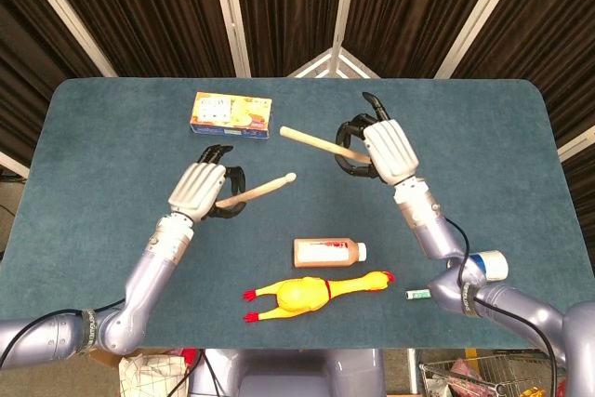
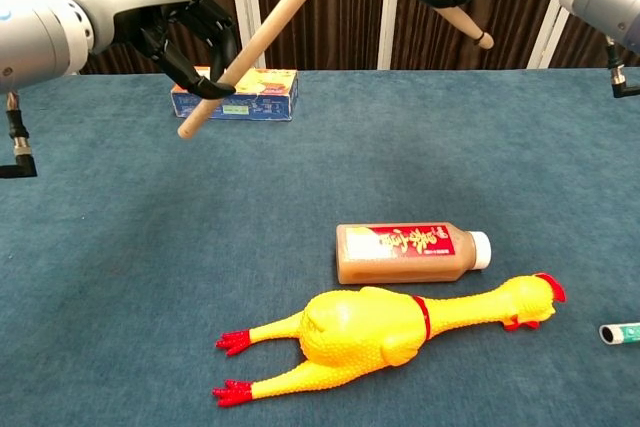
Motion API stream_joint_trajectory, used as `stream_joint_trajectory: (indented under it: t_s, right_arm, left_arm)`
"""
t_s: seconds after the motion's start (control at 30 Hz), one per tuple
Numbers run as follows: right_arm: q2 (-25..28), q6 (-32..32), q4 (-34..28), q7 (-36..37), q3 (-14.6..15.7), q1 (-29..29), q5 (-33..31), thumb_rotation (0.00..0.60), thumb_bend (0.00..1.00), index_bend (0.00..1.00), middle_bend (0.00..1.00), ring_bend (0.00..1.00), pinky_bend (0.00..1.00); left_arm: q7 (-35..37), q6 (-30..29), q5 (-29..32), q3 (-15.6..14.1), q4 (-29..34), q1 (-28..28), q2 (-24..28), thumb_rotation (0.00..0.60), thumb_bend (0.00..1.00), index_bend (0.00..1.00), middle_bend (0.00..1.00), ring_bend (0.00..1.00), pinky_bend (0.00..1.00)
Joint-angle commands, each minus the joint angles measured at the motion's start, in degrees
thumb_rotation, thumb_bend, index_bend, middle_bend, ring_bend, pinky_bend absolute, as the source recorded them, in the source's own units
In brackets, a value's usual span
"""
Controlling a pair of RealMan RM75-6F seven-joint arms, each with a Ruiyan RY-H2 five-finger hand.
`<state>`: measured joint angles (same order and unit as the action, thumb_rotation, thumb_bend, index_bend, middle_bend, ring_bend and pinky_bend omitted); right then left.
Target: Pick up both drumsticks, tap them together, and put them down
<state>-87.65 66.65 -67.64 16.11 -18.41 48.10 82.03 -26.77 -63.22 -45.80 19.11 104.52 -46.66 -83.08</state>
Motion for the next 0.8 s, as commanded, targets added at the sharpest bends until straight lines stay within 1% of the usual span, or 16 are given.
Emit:
stream_joint_trajectory:
  t_s: [0.03,0.17,0.33,0.47,0.57,0.8]
  right_arm:
    - [0.6,0.1,0.4,-5.0,0.9,0.1,0.4,0.600,0.46,0.67,0.62,0.41,0.07]
    - [1.3,-0.4,-0.9,-7.5,0.9,0.1,-0.2,0.600,0.46,0.67,0.62,0.41,0.07]
    - [2.3,-1.2,-4.1,-9.1,0.5,0.2,-1.4,0.600,0.46,0.67,0.62,0.41,0.07]
    - [2.8,-1.5,-6.3,-11.4,0.3,0.4,-2.0,0.600,0.46,0.67,0.62,0.41,0.07]
    - [3.2,-1.7,-7.7,-12.6,0.2,0.4,-2.3,0.600,0.46,0.67,0.62,0.41,0.07]
    - [3.5,-1.6,-9.4,-15.7,0.4,0.6,-2.6,0.600,0.46,0.67,0.62,0.41,0.07]
  left_arm:
    - [-0.1,-0.3,0.2,-0.2,0.1,-0.3,-0.2,0.600,0.49,0.62,0.58,0.09,0.00]
    - [0.2,-1.1,-0.3,-0.2,0.1,-0.5,-0.6,0.600,0.49,0.62,0.58,0.09,0.00]
    - [0.3,-2.8,-0.7,-0.3,-0.3,-0.9,-2.1,0.600,0.49,0.62,0.58,0.09,0.00]
    - [-0.6,-5.6,-0.4,0.3,-1.1,-1.3,-4.1,0.600,0.49,0.63,0.58,0.10,0.00]
    - [-1.8,-7.1,0.5,0.7,-1.1,-1.6,-5.1,0.600,0.49,0.63,0.58,0.10,0.00]
    - [-4.5,-7.9,3.0,1.0,-0.3,-2.7,-5.7,0.600,0.49,0.63,0.58,0.10,0.00]
